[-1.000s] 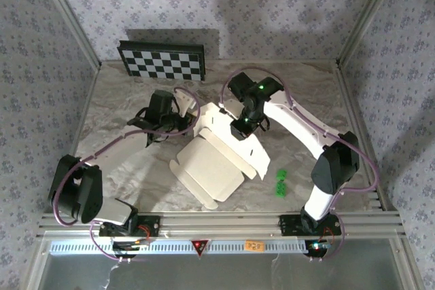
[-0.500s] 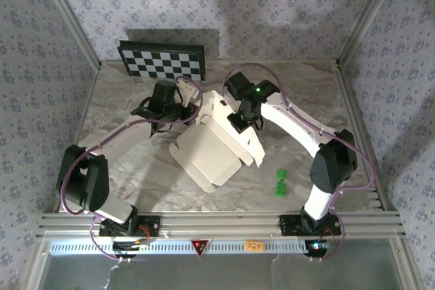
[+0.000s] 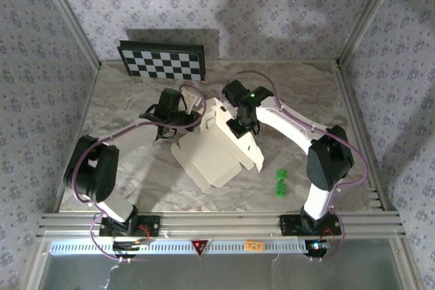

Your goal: Fold the paper box

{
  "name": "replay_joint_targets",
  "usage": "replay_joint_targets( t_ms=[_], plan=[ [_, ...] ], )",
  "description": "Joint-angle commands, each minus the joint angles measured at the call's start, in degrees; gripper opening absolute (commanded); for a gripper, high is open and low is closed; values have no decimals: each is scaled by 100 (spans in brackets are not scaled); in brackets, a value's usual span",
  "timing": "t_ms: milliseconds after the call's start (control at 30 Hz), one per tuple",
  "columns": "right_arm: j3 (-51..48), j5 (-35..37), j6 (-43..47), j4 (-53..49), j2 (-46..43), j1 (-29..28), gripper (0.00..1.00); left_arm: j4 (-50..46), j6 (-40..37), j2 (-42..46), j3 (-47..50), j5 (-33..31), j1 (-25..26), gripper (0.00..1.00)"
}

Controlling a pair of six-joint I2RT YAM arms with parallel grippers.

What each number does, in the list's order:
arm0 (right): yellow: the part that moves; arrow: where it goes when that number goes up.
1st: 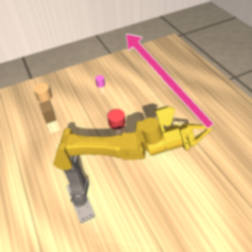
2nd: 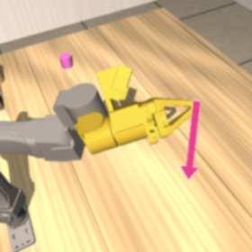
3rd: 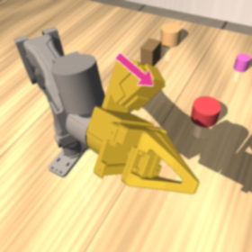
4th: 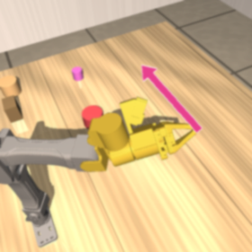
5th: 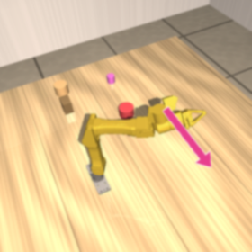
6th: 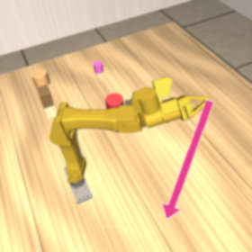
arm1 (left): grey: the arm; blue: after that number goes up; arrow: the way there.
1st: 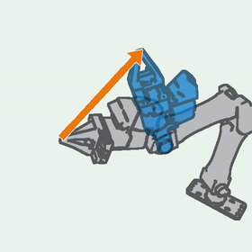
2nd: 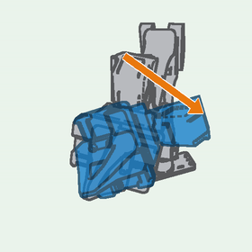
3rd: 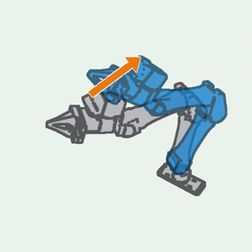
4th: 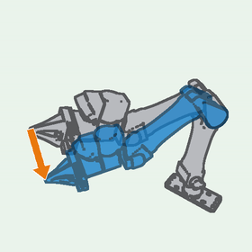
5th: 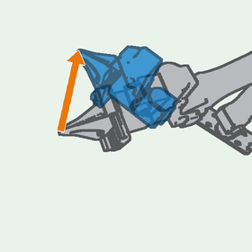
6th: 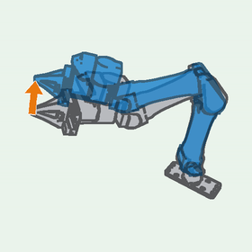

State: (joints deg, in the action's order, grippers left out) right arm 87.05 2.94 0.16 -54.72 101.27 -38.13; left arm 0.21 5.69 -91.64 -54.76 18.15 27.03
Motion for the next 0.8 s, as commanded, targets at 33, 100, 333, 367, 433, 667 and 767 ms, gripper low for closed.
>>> replay_joint_targets(
  t_ms=[33, 100, 333, 367, 433, 667, 767],
  plan=[
    [67, 316, -166, 540, -37, 29, 1, -628, 187, -313, 382, 22, 99, 1],
    [67, 325, -158, 514, -69, 34, 6, -610, 194, -347, 452, -3, 104, 1],
    [209, 241, -140, 400, -303, 25, 35, -601, 166, -368, 563, -136, 192, 1],
    [245, 207, -139, 368, -348, 25, 37, -601, 167, -364, 558, -148, 191, 1],
    [307, 148, -156, 355, -440, 33, 41, -610, 160, -364, 529, -146, 199, 1],
    [608, -48, -295, 384, -622, 69, 49, -649, 85, -385, 448, -171, 258, 1],
    [815, -21, -587, 475, -565, 120, 54, -636, 86, -392, 449, -174, 266, 1]
  ],
)
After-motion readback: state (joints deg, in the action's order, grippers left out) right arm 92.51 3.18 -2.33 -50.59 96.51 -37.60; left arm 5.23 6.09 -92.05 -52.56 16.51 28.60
